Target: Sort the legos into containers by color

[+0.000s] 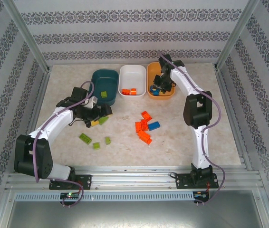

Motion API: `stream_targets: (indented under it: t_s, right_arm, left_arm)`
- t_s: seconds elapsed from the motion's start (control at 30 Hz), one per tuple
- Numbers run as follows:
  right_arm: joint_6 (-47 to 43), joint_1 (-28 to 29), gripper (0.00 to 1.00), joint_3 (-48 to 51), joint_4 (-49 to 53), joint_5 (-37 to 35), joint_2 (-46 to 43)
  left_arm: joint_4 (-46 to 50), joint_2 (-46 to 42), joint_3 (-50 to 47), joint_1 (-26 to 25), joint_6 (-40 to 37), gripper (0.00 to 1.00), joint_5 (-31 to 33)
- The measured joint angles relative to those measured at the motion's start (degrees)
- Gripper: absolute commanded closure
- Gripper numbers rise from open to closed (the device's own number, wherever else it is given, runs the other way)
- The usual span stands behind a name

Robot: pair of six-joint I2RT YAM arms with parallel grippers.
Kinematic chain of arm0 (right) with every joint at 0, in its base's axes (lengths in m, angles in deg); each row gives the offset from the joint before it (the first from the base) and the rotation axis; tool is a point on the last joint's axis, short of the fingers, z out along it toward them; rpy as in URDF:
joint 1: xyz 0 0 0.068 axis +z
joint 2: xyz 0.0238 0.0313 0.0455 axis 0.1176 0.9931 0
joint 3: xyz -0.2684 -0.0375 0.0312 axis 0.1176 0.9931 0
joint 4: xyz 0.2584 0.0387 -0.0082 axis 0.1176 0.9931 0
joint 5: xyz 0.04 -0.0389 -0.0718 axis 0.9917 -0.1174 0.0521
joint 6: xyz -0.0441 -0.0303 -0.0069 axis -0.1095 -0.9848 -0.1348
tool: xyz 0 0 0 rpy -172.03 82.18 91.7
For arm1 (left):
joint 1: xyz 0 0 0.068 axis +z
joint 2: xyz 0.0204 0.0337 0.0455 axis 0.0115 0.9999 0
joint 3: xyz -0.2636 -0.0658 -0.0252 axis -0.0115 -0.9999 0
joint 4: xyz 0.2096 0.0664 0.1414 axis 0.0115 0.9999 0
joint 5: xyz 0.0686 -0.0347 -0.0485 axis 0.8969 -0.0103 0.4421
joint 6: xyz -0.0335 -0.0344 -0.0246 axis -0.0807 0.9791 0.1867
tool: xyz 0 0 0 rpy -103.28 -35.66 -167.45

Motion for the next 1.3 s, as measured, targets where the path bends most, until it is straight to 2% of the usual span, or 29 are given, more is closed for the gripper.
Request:
stream_targets:
  t_s: [0.07, 0.13, 0.47, 0.6, 0.7, 0.83, 0.97, 1.1, 1.3]
  right_arm:
    - [0.15, 0.00, 0.55, -0.02, 0.37, -0.02, 0.09]
    - [0.26, 0.00, 0.52, -0.02, 0.66, -0.02, 0.09]
    - [0.31, 0.00, 0.49, 0.33, 0.79, -0.07, -1.36]
    - [0.79, 0.15, 0.47, 4.44, 0.52, -0.70, -7.45]
    - [3.74, 0.81, 0.46, 11.76, -0.17, -3.28, -15.74]
    - [14.67, 3.41, 0.46, 30.93, -3.54, -7.61, -32.24]
    - [32.06, 6.93, 0.46, 49.48, -5.92, -9.29, -44.94]
    - [48.68, 11.65, 0.46, 59.54, -5.92, -10.03, -48.02]
    - [60.19, 16.11, 0.46, 60.81, -8.52, -10.10, -47.12]
  left_arm:
    - [0.46, -0.02, -0.52, 0.39, -0.09, 0.00, 0.00]
    - [0.70, -0.02, -0.76, 0.70, -0.26, 0.00, 0.02]
    - [0.79, -0.02, -1.03, 0.83, -0.42, 0.00, -0.07]
    - [0.74, -0.04, -1.07, 0.83, -0.35, 0.00, -0.11]
    - [0.48, -0.02, -1.11, 0.83, -0.17, 0.00, -0.28]
    - [0.26, -0.02, -1.14, 0.83, 0.02, 0.00, -0.68]
    - [0.15, -0.02, -1.11, 0.81, 0.04, 0.00, -1.27]
    - [0.13, 0.00, -1.14, 0.81, 0.04, 0.00, -1.75]
    - [0.09, 0.87, -1.11, 0.79, 0.04, 0.00, -2.08]
